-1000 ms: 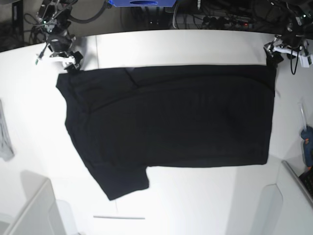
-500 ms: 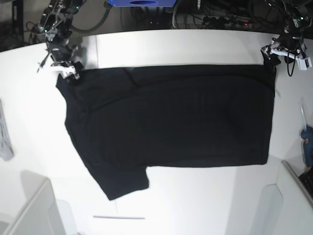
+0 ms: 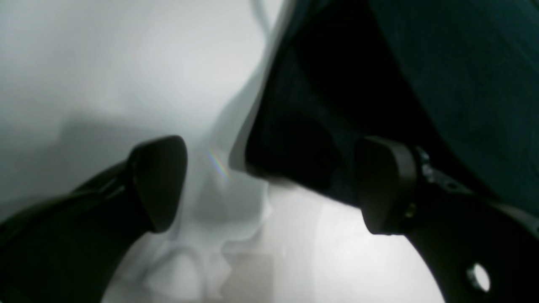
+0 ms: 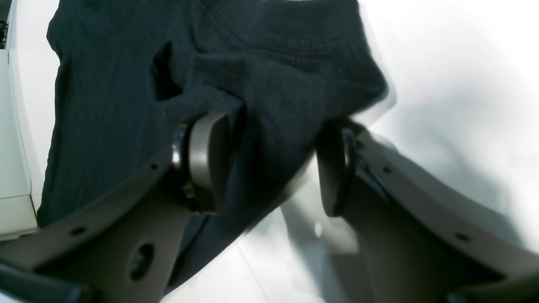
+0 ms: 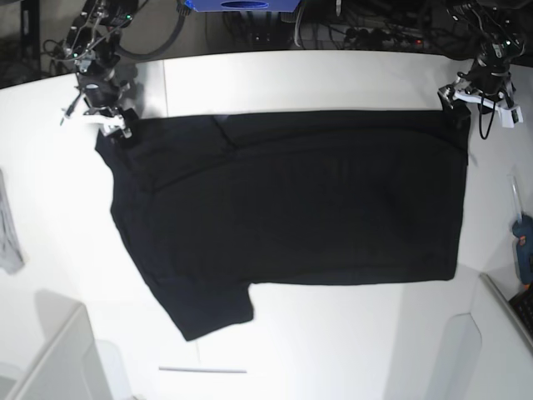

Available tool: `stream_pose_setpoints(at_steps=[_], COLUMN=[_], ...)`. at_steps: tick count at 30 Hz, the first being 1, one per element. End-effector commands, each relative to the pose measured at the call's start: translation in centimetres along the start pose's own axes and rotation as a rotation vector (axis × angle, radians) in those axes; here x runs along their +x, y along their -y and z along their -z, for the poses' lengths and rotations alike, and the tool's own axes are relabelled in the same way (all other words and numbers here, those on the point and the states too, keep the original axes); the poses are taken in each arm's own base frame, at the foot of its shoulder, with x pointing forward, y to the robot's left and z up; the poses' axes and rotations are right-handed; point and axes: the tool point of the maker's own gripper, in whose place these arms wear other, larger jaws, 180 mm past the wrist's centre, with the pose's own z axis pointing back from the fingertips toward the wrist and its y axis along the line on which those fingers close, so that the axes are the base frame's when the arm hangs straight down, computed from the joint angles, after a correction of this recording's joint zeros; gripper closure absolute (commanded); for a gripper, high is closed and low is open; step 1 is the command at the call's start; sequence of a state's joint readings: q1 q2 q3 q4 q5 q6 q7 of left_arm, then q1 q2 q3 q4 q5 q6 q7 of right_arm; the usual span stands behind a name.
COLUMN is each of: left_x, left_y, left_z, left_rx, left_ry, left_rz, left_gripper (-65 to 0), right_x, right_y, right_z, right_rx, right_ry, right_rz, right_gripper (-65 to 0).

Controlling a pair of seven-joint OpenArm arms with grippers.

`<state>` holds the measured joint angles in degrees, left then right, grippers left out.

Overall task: Fold the T-shirt properly
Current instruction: 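Regrasp the shoulder corners with both grippers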

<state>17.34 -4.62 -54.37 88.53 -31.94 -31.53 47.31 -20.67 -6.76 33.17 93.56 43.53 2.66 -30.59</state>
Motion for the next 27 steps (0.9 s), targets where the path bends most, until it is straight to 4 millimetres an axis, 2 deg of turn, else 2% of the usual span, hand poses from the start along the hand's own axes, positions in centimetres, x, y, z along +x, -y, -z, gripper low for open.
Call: stream_pose_setpoints(at_steps=[1, 3, 10, 11, 16, 18, 23, 27], left_x=[0.3, -0.2, -0.1, -0.1, -0.1, -0.2, -0.3, -0.9], left_y=[-0.1, -0.3, -0.1, -0.2, -0.3, -0.3, -0.3, -0.3], left_z=[0.1, 0.5, 1.0, 1.0, 1.1, 1.1, 1.1, 1.8], left_rx=[-0.002, -0.004, -0.013, -0.007, 0.005, 0.004, 0.003, -0.004], left_ry=[0.000, -0.013, -0.011, -0.012, -0.011, -0.011, -0.014, -0.031], left_rz=[0.001, -0.016, -0.032, -0.037, -0.053, -0.055, -0.059, -0.088], left_gripper=[-59.9, -59.9, -58.7, -55.9, -32.6, -27.2, -18.3, 0.0], right_x=[-0.4, -0.4, -0.4, -0.4, -0.2, 0.0, 0.5, 1.1], right_y=[0.9, 0.9, 0.9, 0.9, 0.8, 0.5, 0.1, 0.1], right_z=[-0.2, -0.2, -0.2, -0.2, -0.1, 0.0, 0.2, 0.3], right_rx=[-0.036, -0.036, -0.036, -0.036, -0.032, -0.028, -0.018, -0.017], right_ry=[-0.027, -0.027, -0.027, -0.027, -0.022, -0.018, -0.001, 0.035], right_rz=[-0.009, -0.009, -0.009, -0.009, -0.008, -0.009, -0.008, -0.006], right_gripper=[-30.6, -30.6, -30.6, -30.6, -30.6, -30.6, -30.6, -30.3])
